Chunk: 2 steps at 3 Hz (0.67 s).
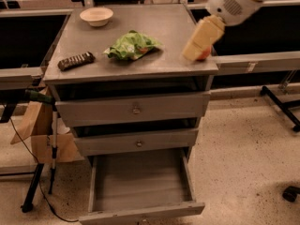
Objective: Place green rice chip bag into bottom drawer
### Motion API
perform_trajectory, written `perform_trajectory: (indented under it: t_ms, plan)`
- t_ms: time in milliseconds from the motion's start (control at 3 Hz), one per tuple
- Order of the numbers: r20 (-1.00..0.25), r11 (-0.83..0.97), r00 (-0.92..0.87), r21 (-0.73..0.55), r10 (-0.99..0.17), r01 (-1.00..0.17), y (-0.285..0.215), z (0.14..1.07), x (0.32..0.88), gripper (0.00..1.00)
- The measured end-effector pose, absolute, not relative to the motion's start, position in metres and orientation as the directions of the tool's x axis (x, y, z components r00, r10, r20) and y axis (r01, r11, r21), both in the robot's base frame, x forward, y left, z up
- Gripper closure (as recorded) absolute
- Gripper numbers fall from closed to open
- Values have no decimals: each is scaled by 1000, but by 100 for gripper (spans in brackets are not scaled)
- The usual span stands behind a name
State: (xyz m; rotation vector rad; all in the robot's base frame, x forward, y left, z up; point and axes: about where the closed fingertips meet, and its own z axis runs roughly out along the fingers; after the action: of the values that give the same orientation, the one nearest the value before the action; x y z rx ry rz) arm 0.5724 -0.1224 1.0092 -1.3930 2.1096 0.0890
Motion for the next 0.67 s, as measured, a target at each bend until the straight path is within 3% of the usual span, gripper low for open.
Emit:
perform_trajectory:
  t_ms: [333, 667]
  plan:
    - [-633, 556, -325, -204, -702, -805, -75, 1021, 605, 0]
    - [-671, 626, -384, -154, -634, -765, -70, 1026, 610, 0]
